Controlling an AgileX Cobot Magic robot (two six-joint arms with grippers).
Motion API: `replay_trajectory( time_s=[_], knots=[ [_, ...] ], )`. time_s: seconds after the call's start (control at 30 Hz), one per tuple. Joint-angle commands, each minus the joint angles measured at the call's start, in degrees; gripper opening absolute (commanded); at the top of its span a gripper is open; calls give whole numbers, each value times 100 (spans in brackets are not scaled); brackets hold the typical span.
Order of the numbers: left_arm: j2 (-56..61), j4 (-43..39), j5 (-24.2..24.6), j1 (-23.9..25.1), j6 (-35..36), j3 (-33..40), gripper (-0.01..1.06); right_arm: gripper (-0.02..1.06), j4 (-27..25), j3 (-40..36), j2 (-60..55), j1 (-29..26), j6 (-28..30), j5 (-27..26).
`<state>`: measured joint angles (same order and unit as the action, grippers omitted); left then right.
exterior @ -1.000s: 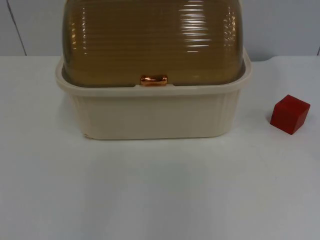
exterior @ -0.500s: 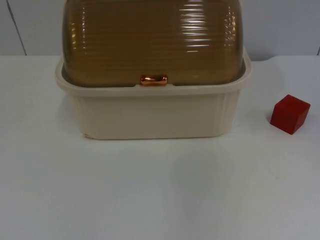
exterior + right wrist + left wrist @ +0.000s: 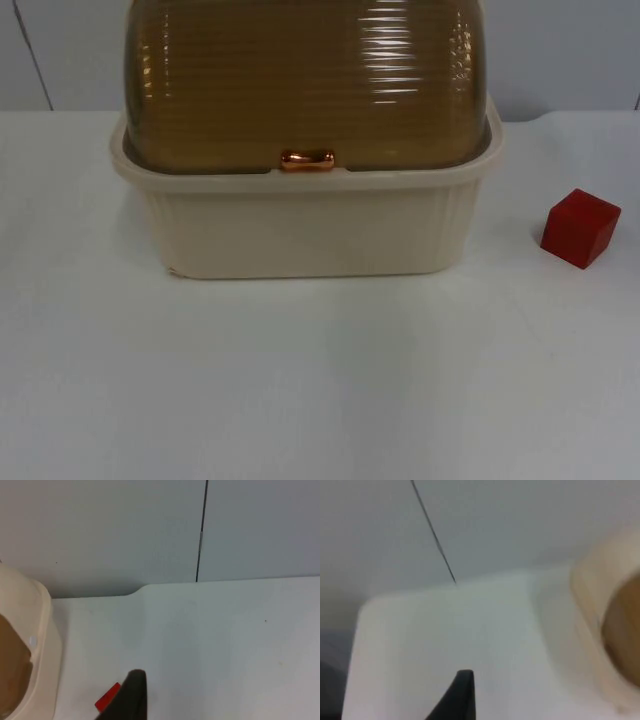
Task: Open the box lid with the left hand, place the block into the box with the right hand, then close the box lid with the left hand.
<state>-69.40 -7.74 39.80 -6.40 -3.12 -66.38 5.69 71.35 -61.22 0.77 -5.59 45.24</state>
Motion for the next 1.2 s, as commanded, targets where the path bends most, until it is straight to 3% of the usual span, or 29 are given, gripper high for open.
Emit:
replay_trajectory(
  time_s=[0.0,0.07,0.13,0.2,0.23,0.3,0.4,0.43,0.47,0.57,1.0,1.03,1.07,1.13,1.17],
  knots=[
    [-300,49,307,-234,-418,-8,105,104,17,5,17,3,120,-126],
    [-433,-155,332,-465,-442,5,105,104,17,5,17,3,168,-126],
    [-588,-834,75,-1111,-440,210,105,104,17,5,17,3,217,-86],
    [-633,-2017,-404,-2204,-270,796,105,104,54,5,17,3,217,-50],
    [-633,-2017,-404,-2204,-270,796,105,104,54,5,17,3,217,-50],
    [-642,-3336,-675,-3007,250,1451,105,104,41,5,17,3,289,-29],
    [-691,-5875,-991,-3946,1714,2407,105,104,41,5,17,3,299,-29],
    [-691,-5875,-991,-3946,1714,2407,105,104,41,5,17,3,299,-29],
    [-723,-7005,-1032,-4167,2611,2722,105,104,41,5,17,3,299,-29],
    [-963,-9221,-1005,-4432,4708,3108,105,104,41,5,17,3,332,-26],
    [-2463,-9221,-824,-4421,4867,2290,102,104,24,5,17,3,345,-26],
    [-2564,-9221,-824,-4421,4910,2160,94,104,24,5,17,3,345,-26],
    [-2564,-9221,-824,-4421,4910,2160,94,104,24,5,17,3,345,-26],
    [-2746,-9221,-812,-4421,5007,2015,67,104,24,5,17,3,345,-14],
    [-2794,-9221,-800,-4421,5052,1972,48,104,24,5,17,3,345,-14]
  ],
)
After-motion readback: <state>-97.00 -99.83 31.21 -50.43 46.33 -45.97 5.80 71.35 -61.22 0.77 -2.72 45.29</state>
